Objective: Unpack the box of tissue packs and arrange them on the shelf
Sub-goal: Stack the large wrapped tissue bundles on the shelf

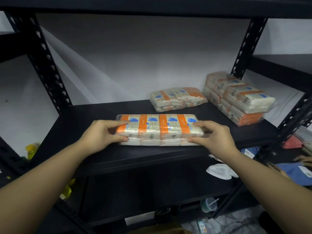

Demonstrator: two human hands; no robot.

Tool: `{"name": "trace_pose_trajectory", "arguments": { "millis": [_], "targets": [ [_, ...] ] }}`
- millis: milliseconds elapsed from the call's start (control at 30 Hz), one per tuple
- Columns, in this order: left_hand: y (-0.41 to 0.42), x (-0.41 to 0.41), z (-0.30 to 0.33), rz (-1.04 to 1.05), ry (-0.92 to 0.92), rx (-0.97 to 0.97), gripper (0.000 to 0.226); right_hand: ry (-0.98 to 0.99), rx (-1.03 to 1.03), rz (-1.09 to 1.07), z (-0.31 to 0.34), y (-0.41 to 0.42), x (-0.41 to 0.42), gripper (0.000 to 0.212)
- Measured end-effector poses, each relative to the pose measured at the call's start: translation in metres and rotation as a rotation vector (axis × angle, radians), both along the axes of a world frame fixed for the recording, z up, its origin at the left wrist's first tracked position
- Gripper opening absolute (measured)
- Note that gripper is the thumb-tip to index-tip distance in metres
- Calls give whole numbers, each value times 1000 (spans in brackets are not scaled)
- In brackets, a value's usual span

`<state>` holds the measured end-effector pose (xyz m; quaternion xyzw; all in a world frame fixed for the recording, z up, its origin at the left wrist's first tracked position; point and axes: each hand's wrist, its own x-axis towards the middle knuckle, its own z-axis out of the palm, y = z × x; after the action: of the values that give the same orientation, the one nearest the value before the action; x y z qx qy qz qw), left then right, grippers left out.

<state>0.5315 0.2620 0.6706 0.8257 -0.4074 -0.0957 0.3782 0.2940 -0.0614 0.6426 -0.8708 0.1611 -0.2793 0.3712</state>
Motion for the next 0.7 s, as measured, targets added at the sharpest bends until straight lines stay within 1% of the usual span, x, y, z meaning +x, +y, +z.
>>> {"name": "trace_pose_trajectory", "arguments": {
  "millis": [67,133,233,367,467,567,700],
  "targets": [
    [-16,7,14,-28,48,-53,64,-47,26,1,13,-12,-6,54],
    [-40,14,31,-64,121,-148,60,-107,25,-8,32,-27,-12,50],
    [-88,24,55,-93,240,-313,57,-204,-49,-68,66,-55,-23,47],
    [-166,33,80,-138,329,-424,58,-276,-173,-149,103,-97,-43,54],
    [-229,34,93,-180,389,-489,60,-300,-261,-228,121,-128,-60,49],
    [-291,34,106,-221,428,-523,52,-327,-320,-326,130,-151,-70,44],
    [-367,45,110,-179,471,-592,47,-361,-367,-451,131,-168,-66,41]
  ]
}}
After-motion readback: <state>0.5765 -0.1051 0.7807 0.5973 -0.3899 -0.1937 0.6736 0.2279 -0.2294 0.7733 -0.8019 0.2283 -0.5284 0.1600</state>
